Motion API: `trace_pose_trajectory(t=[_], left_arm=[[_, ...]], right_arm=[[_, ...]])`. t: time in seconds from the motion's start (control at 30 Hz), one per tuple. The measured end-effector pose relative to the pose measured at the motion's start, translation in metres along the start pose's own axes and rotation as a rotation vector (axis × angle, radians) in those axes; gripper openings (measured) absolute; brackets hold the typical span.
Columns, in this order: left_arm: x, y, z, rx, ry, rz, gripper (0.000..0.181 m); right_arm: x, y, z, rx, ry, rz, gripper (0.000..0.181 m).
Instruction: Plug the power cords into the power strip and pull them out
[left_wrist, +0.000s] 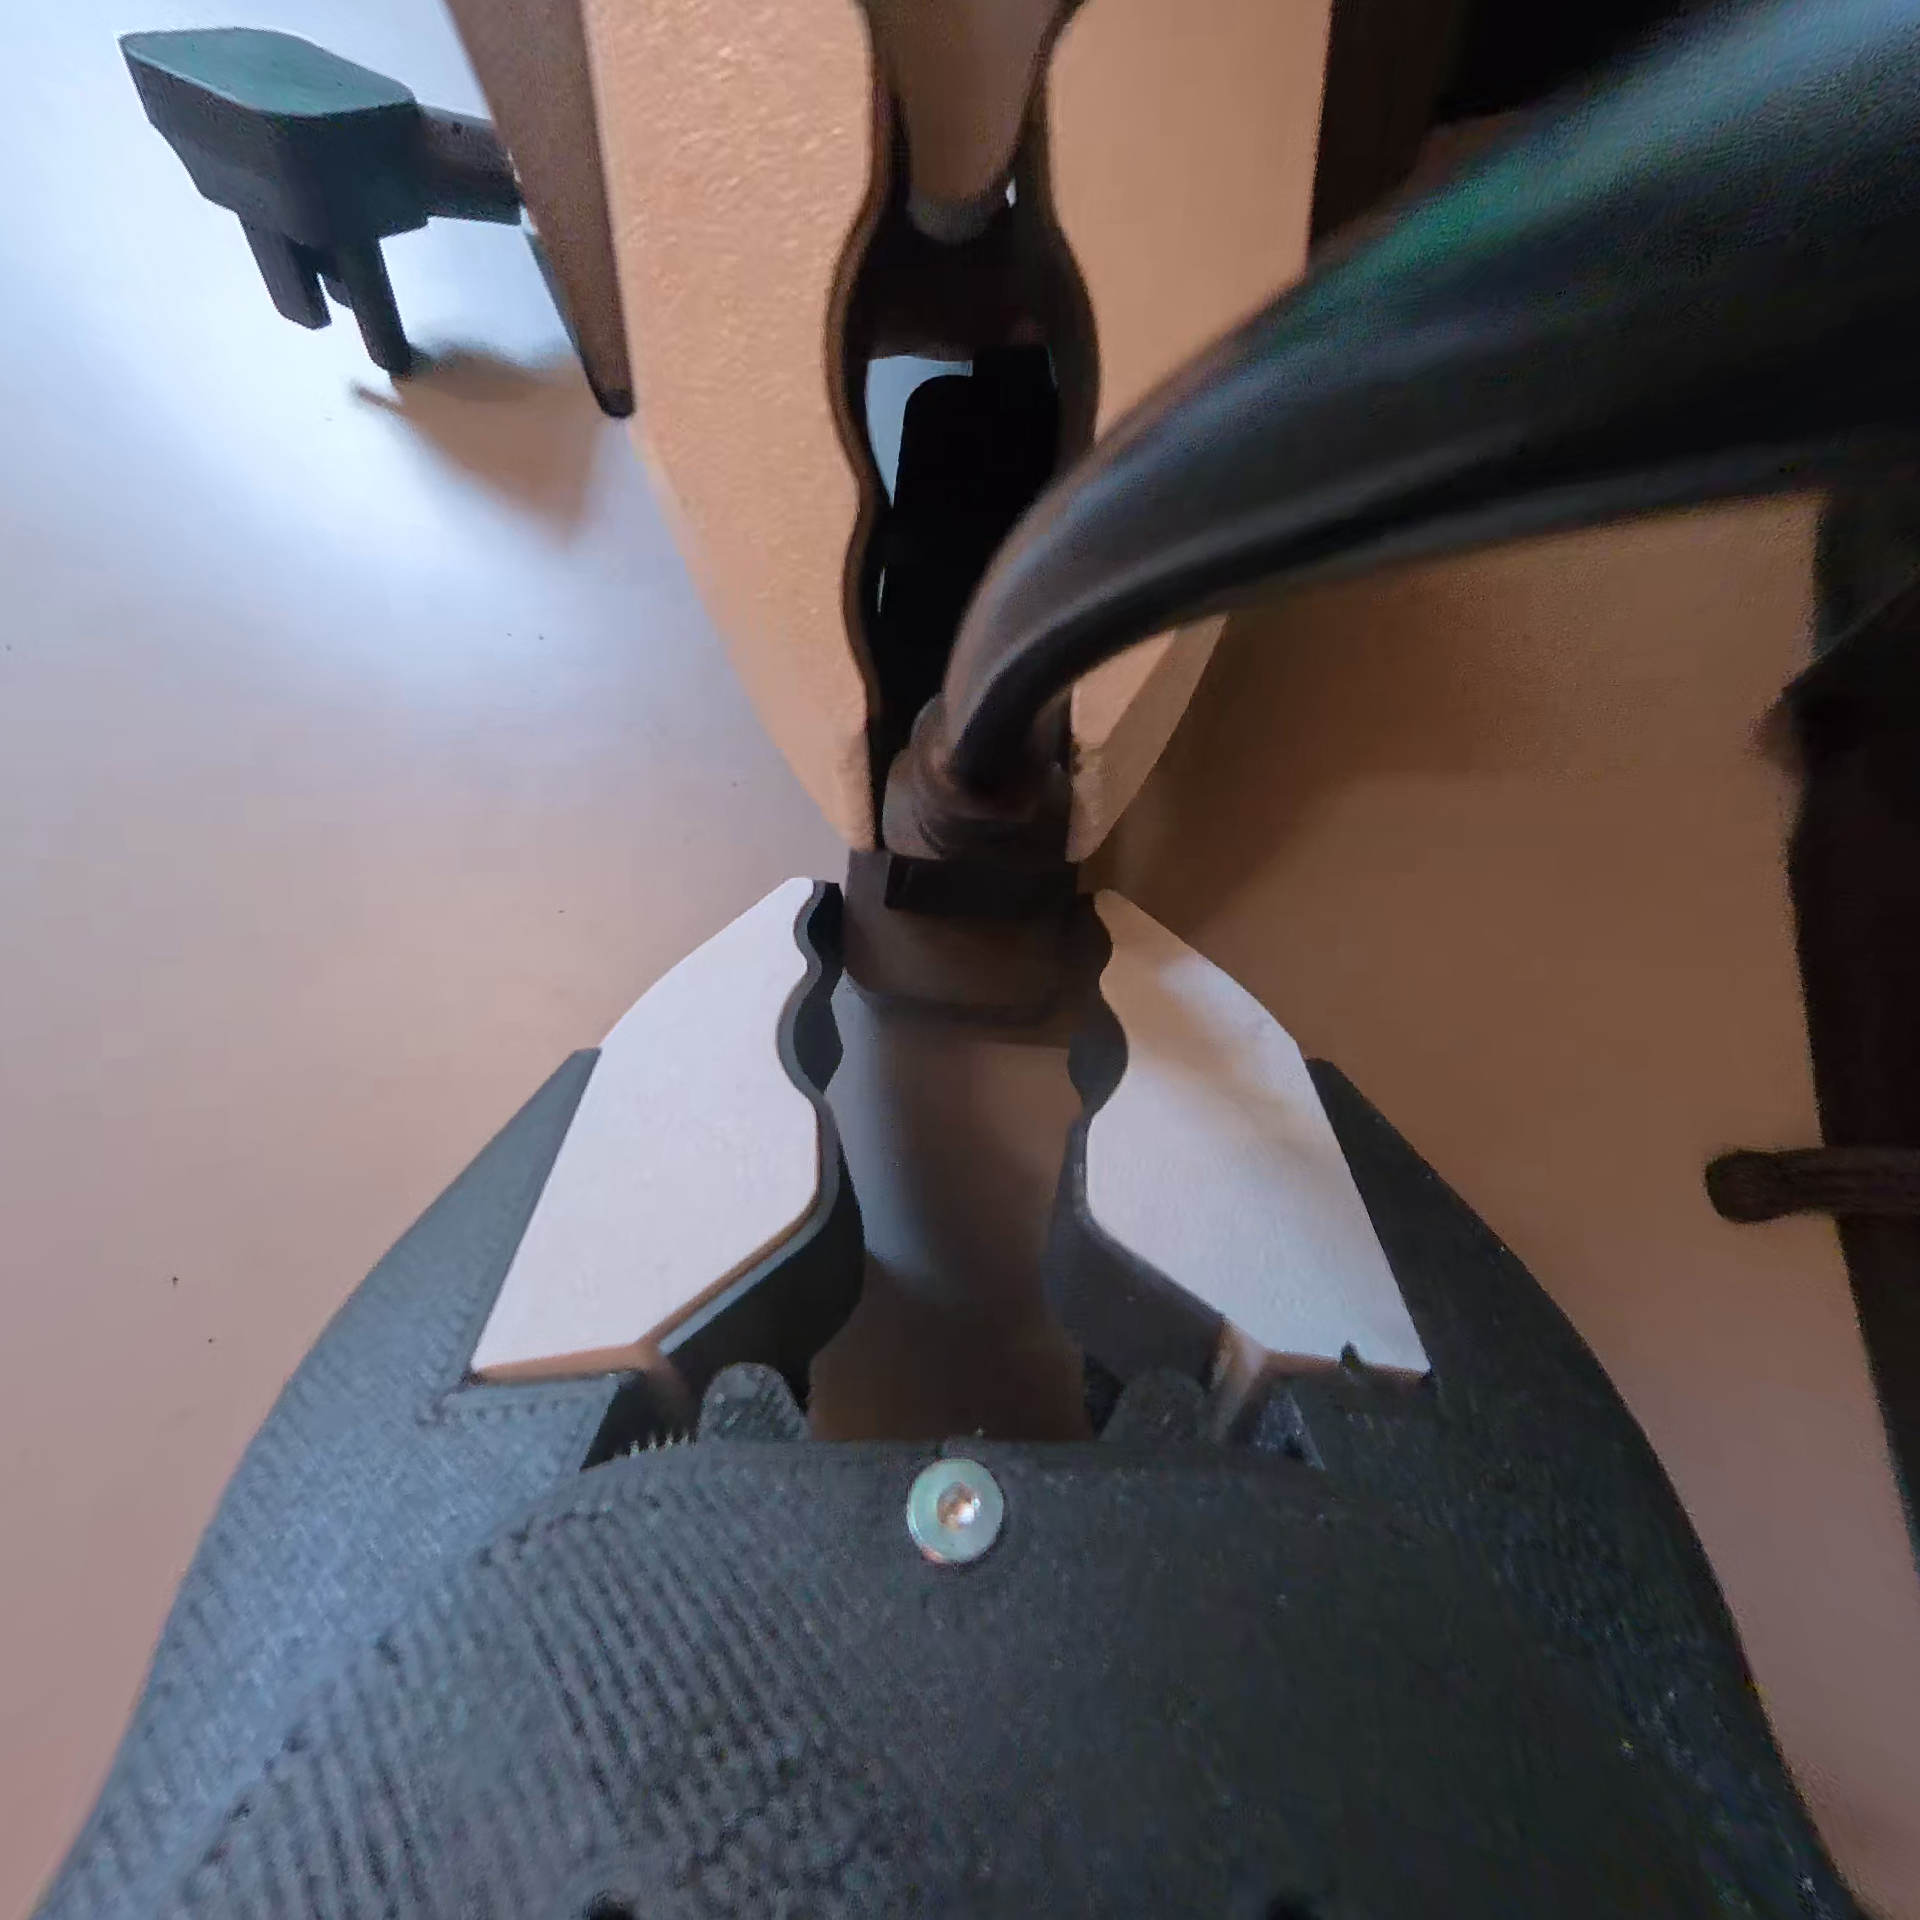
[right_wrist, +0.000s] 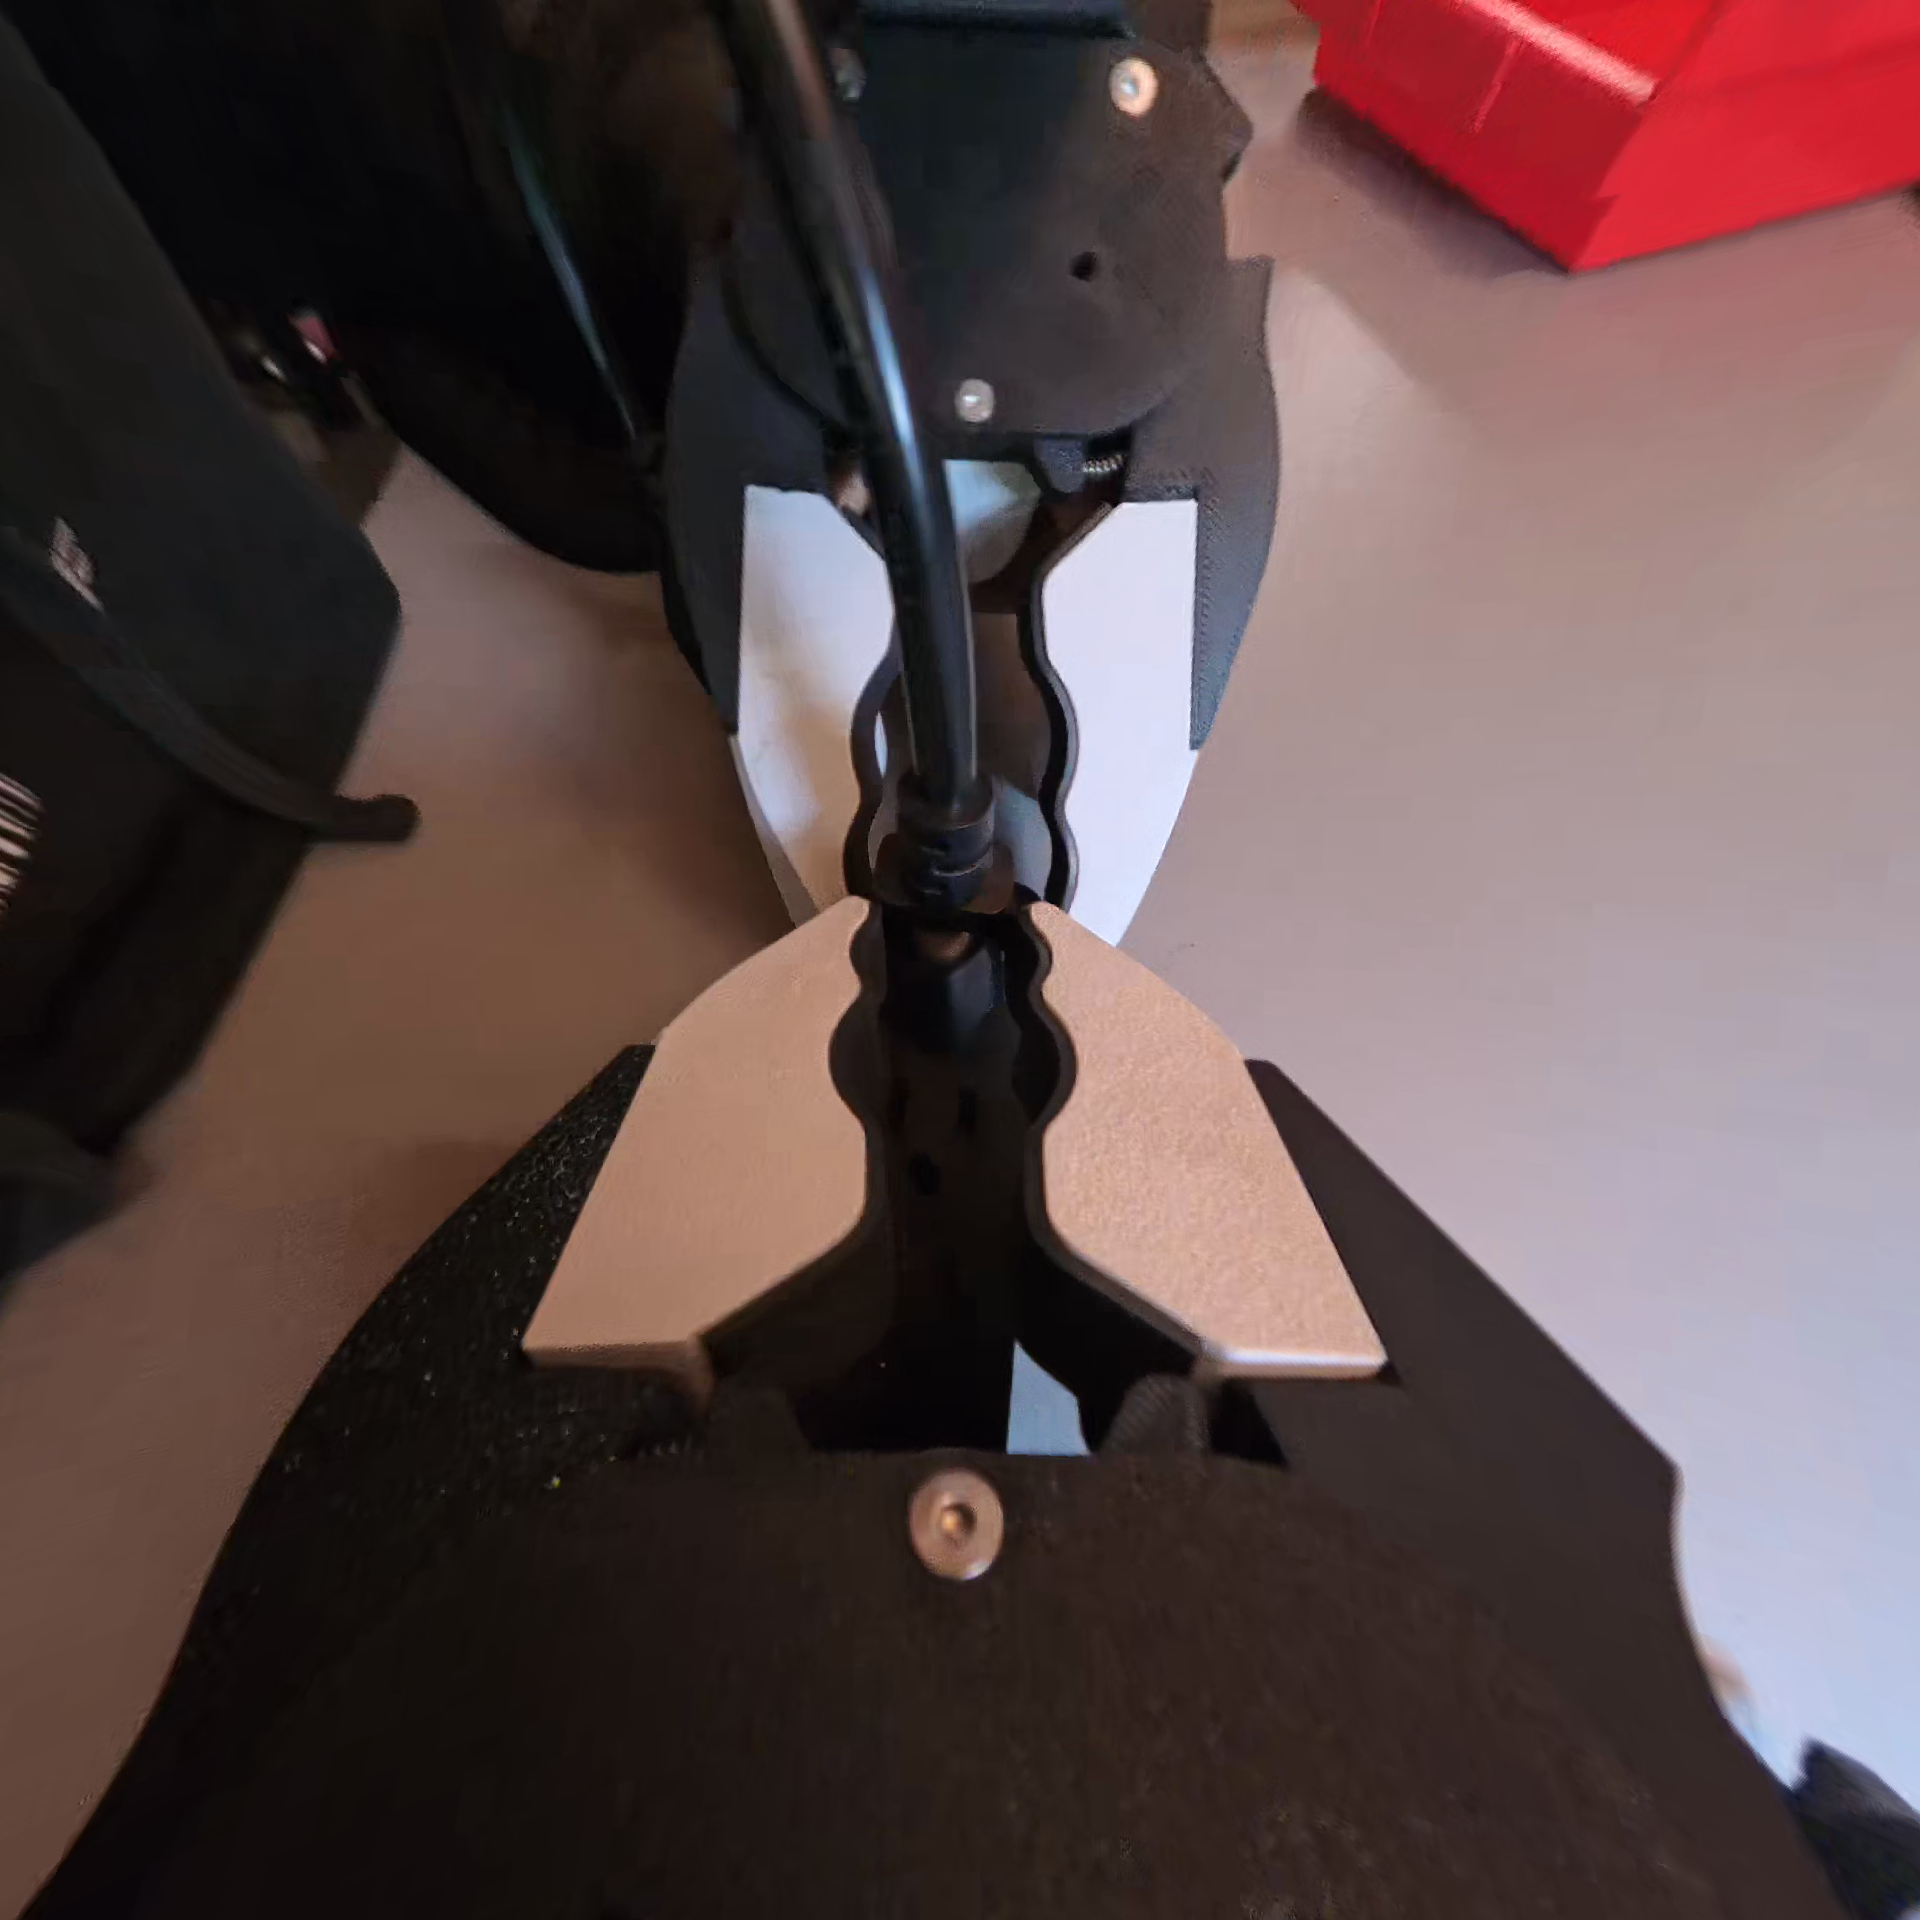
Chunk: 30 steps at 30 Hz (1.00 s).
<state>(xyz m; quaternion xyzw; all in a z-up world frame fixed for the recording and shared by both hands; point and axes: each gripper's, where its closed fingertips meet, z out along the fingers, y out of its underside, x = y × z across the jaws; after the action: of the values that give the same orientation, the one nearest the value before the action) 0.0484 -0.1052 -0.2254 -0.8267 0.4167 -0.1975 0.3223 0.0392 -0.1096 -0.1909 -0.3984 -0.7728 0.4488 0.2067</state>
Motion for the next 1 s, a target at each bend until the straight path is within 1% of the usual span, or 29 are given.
trace_pose_trajectory(t=[0.07, 0.1, 0.17, 0.2, 0.23, 0.3, 0.37, 0.5, 0.57, 0.63, 0.67, 0.7, 0.8, 0.83, 0.9, 0.93, 0.97, 1.0], left_arm=[[-0.0006, 0.0006, -0.0004, -0.008, -0.005, 0.001, 0.043], [-0.0017, 0.0009, -0.0007, -0.001, 0.006, -0.009, 0.044], [-0.0038, 0.0005, -0.0013, 0.004, -0.004, 0.001, 0.044], [-0.0035, -0.0001, -0.0011, 0.007, -0.015, 0.015, 0.044], [-0.0034, 0.0000, -0.0008, 0.005, -0.018, 0.009, 0.044], [-0.0028, 0.0001, 0.0000, -0.006, -0.011, -0.011, 0.044], [-0.0018, 0.0007, -0.0001, -0.014, -0.013, -0.015, 0.044], [-0.0031, 0.0005, -0.0002, 0.010, 0.005, -0.020, 0.044], [-0.0026, 0.0002, 0.0004, 0.007, -0.005, -0.020, 0.044], [-0.0012, -0.0003, 0.0011, 0.000, -0.006, -0.036, 0.044], [-0.0010, -0.0001, 0.0010, -0.001, -0.011, -0.030, 0.044], [-0.0009, 0.0005, 0.0007, 0.000, -0.006, -0.025, 0.045], [-0.0019, 0.0007, 0.0000, 0.015, 0.000, -0.014, 0.045], [-0.0022, 0.0006, 0.0002, 0.010, -0.011, -0.013, 0.045], [-0.0018, 0.0003, 0.0016, -0.014, -0.024, -0.020, 0.044], [-0.0014, 0.0003, 0.0022, -0.017, -0.022, -0.031, 0.044], [-0.0016, 0.0009, 0.0019, -0.017, -0.018, -0.027, 0.045], [-0.0029, 0.0016, 0.0013, -0.014, -0.014, -0.023, 0.045]], right_arm=[[0.0004, 0.0000, 0.0003, 0.001, -0.032, 0.038, 0.021], [0.0010, -0.0002, 0.0004, -0.002, -0.005, 0.011, 0.021], [-0.0009, -0.0018, -0.0001, -0.018, 0.085, -0.139, 0.021], [-0.0021, -0.0021, -0.0007, -0.024, 0.103, -0.176, 0.021], [-0.0013, -0.0017, -0.0010, -0.012, 0.093, -0.147, 0.021], [0.0020, -0.0001, -0.0010, 0.003, 0.012, -0.019, 0.021], [0.0018, 0.0001, -0.0006, 0.005, -0.040, 0.035, 0.021], [-0.0012, -0.0017, -0.0013, -0.013, 0.075, -0.124, 0.021], [0.0006, -0.0007, -0.0018, 0.001, 0.045, -0.077, 0.021], [0.0019, 0.0003, -0.0021, 0.011, -0.052, 0.035, 0.020], [0.0014, 0.0002, -0.0020, 0.011, -0.069, 0.047, 0.021], [0.0006, 0.0000, -0.0016, 0.007, -0.050, 0.019, 0.021], [-0.0033, -0.0026, -0.0009, -0.028, 0.080, -0.143, 0.021], [-0.0024, -0.0022, -0.0011, -0.024, 0.078, -0.134, 0.021], [0.0015, -0.0001, -0.0024, 0.008, -0.032, 0.021, 0.021], [0.0023, 0.0002, -0.0027, 0.010, -0.070, 0.061, 0.021], [0.0022, 0.0002, -0.0022, 0.007, -0.072, 0.060, 0.021], [0.0021, -0.0006, -0.0017, 0.003, -0.033, 0.023, 0.021]])
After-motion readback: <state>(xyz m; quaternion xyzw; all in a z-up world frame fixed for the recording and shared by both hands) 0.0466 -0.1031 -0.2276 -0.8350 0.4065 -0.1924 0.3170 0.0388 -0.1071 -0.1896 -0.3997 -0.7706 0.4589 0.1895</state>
